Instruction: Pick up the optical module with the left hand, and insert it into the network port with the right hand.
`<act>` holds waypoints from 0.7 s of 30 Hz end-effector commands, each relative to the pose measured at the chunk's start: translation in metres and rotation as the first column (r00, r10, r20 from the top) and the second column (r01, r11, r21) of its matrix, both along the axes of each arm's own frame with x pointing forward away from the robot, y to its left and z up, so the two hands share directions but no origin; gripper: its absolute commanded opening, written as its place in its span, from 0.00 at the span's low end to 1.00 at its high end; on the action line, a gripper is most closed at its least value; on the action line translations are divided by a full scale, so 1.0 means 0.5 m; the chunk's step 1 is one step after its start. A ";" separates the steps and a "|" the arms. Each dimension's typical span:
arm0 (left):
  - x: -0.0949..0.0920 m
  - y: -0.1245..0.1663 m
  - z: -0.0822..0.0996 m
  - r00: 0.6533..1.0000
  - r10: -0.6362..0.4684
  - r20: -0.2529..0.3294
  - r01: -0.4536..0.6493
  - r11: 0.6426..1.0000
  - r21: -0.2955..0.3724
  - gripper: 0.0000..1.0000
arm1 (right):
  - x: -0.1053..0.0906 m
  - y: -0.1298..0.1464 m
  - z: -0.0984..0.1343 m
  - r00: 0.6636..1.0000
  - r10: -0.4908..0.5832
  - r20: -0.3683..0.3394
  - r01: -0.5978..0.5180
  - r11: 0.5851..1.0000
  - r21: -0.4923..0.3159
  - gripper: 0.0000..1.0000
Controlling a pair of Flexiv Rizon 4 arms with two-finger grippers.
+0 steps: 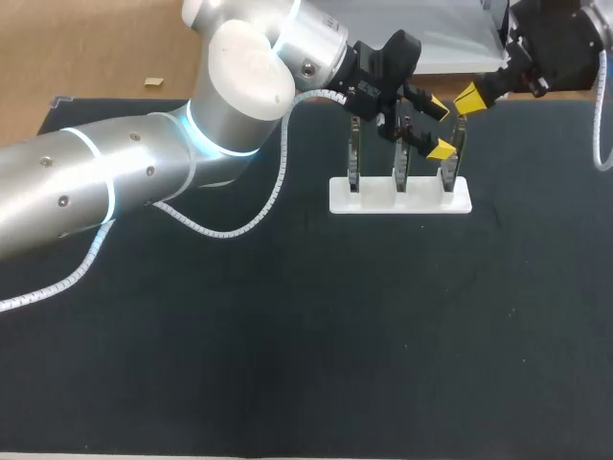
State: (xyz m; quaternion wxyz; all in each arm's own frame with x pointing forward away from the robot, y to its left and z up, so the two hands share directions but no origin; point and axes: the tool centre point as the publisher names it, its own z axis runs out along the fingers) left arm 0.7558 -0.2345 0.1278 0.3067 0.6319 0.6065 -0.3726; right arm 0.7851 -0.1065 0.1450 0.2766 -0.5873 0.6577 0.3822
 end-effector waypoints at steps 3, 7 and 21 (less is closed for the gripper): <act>0.002 -0.001 0.001 1.000 -0.001 -0.003 0.001 1.000 0.005 1.00 | 0.001 0.002 -0.003 1.000 0.002 -0.004 -0.002 1.000 0.001 0.00; 0.002 -0.001 0.001 1.000 -0.001 -0.003 0.001 1.000 0.005 1.00 | 0.001 0.002 -0.003 1.000 -0.001 0.000 0.001 1.000 -0.005 0.00; 0.002 -0.001 0.001 1.000 -0.001 -0.003 0.001 1.000 0.005 1.00 | 0.000 0.002 0.017 1.000 -0.002 0.024 0.001 1.000 0.019 0.00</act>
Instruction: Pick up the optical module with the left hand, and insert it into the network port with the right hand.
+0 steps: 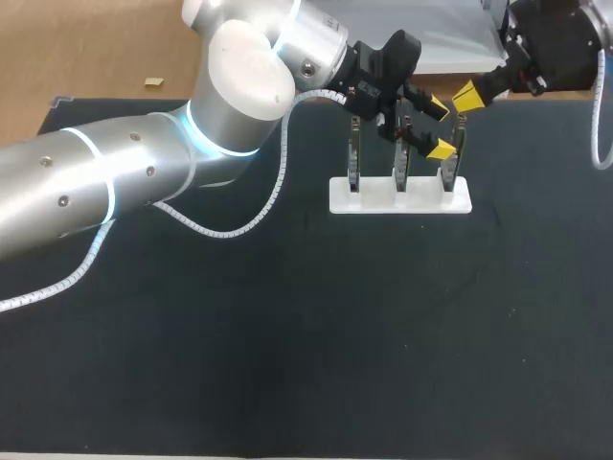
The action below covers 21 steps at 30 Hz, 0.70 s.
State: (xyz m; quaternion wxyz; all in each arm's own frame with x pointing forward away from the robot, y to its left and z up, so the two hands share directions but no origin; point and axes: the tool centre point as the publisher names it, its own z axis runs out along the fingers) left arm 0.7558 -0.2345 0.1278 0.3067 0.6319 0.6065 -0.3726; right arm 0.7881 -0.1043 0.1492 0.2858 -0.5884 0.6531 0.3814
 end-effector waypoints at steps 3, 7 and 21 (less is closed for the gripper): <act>0.002 -0.001 0.001 1.000 -0.001 -0.003 0.001 1.000 0.005 1.00 | -0.006 -0.002 0.016 1.000 0.002 0.020 -0.003 1.000 0.010 0.00; 0.002 -0.001 0.001 1.000 -0.001 -0.003 0.001 1.000 0.005 1.00 | -0.007 -0.003 0.016 1.000 0.006 0.019 -0.006 1.000 0.007 0.00; 0.002 -0.001 0.001 1.000 -0.001 -0.003 0.001 1.000 0.005 1.00 | -0.015 -0.003 0.004 1.000 0.009 -0.002 -0.009 1.000 -0.001 0.00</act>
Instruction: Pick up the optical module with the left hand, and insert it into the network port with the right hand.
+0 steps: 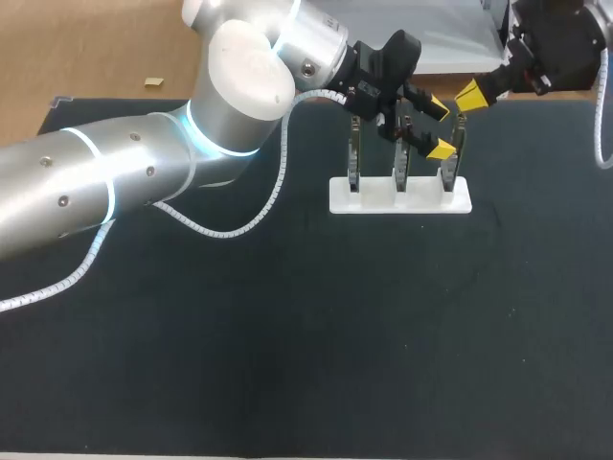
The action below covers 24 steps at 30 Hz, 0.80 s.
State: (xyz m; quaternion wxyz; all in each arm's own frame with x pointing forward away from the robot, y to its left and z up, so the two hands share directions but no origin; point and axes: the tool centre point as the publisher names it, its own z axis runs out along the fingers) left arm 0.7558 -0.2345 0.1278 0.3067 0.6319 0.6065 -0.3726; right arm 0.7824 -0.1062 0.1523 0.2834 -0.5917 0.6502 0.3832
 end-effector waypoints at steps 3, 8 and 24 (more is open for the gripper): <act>0.002 -0.001 0.001 1.000 -0.001 -0.003 0.001 1.000 0.005 1.00 | -0.005 0.001 -0.005 1.000 -0.002 -0.005 0.002 1.000 -0.003 0.00; 0.002 -0.001 0.001 1.000 -0.001 -0.003 0.001 1.000 0.005 1.00 | -0.006 0.001 -0.008 1.000 -0.002 -0.010 0.002 1.000 -0.005 0.00; 0.002 -0.001 0.001 1.000 -0.001 -0.003 0.001 1.000 0.005 1.00 | -0.004 0.000 -0.024 0.999 -0.006 -0.034 0.006 1.000 -0.005 0.00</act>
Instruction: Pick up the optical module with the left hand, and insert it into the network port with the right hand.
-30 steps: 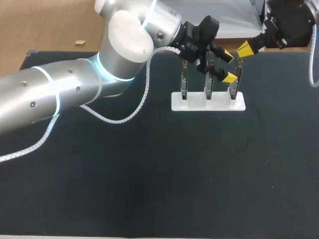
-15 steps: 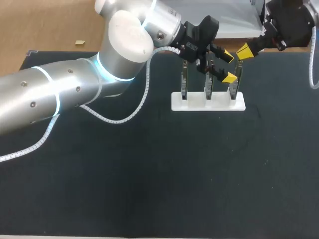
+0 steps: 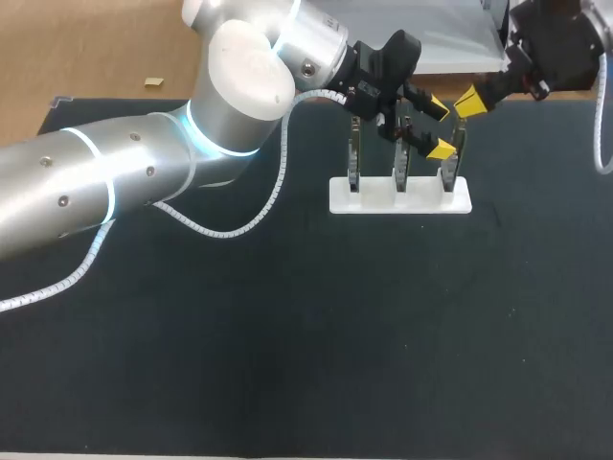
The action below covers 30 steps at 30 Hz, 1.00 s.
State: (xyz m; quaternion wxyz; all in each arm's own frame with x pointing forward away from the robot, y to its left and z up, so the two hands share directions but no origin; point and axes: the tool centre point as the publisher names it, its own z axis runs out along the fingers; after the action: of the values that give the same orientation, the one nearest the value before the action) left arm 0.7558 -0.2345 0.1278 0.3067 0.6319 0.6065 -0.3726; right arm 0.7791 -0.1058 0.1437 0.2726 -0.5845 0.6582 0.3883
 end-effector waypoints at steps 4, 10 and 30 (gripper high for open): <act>0.002 -0.001 0.001 1.000 -0.001 -0.003 0.001 1.000 0.005 1.00 | 0.002 0.000 -0.010 1.000 0.001 -0.008 -0.001 1.000 0.003 0.00; 0.002 -0.001 0.001 1.000 -0.001 -0.003 0.001 1.000 0.005 1.00 | 0.004 0.001 -0.015 1.000 -0.002 -0.015 0.002 1.000 0.003 0.00; 0.002 -0.001 0.001 1.000 -0.001 -0.003 0.001 1.000 0.005 1.00 | 0.007 0.003 -0.026 1.000 -0.007 -0.031 0.007 1.000 0.006 0.00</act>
State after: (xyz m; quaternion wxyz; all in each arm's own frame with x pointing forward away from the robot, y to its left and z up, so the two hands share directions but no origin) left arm 0.7559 -0.2345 0.1278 0.3067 0.6319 0.6065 -0.3726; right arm 0.7807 -0.1049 0.1396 0.2657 -0.5750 0.6646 0.3964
